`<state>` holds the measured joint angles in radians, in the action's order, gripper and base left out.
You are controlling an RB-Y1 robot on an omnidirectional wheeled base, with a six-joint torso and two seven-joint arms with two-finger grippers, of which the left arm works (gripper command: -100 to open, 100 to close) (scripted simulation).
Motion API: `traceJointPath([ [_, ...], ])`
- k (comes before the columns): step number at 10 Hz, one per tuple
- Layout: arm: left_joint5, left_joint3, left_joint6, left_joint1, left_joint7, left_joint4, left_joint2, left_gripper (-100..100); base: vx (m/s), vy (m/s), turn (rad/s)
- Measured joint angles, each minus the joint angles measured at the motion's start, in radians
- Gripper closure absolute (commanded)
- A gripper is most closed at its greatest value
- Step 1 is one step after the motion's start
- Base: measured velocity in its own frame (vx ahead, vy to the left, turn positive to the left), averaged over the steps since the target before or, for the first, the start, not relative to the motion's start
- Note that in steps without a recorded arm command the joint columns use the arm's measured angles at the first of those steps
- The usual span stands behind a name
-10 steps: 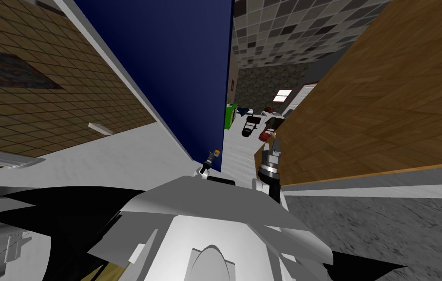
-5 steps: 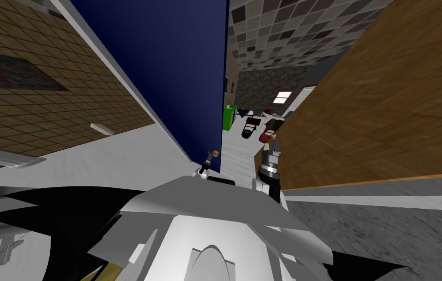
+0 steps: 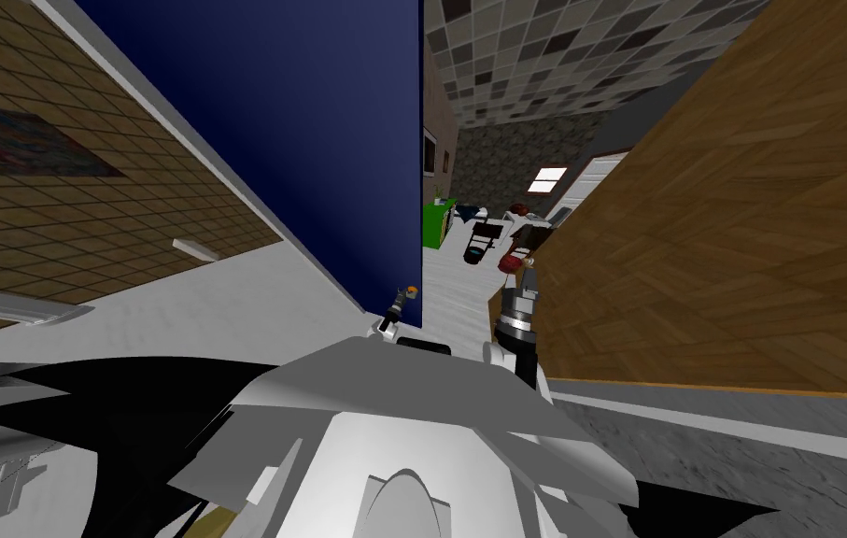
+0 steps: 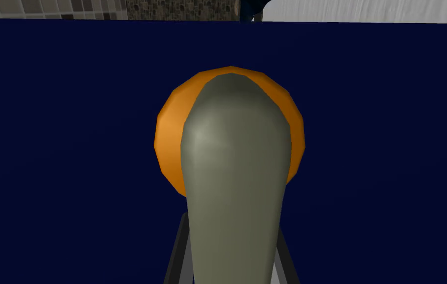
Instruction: Push the door open
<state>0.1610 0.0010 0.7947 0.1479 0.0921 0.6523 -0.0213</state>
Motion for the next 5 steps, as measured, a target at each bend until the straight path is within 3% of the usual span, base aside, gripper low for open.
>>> traceJointPath([
  [1, -0.009, 0.014, 0.016, 0.022, -0.005, -0.044, -0.008, 100, 0.169, -0.105, 0.103],
  [3, -0.019, 0.032, 0.013, 0.012, -0.018, -0.046, -0.012, 100, 0.136, -0.090, 0.044],
  [4, -0.029, 0.048, 0.025, 0.032, -0.026, -0.076, -0.018, 100, 0.131, -0.083, 0.033],
  [5, -0.027, 0.045, -0.005, -0.008, -0.022, -0.004, -0.020, 100, 0.167, -0.093, 0.087],
])
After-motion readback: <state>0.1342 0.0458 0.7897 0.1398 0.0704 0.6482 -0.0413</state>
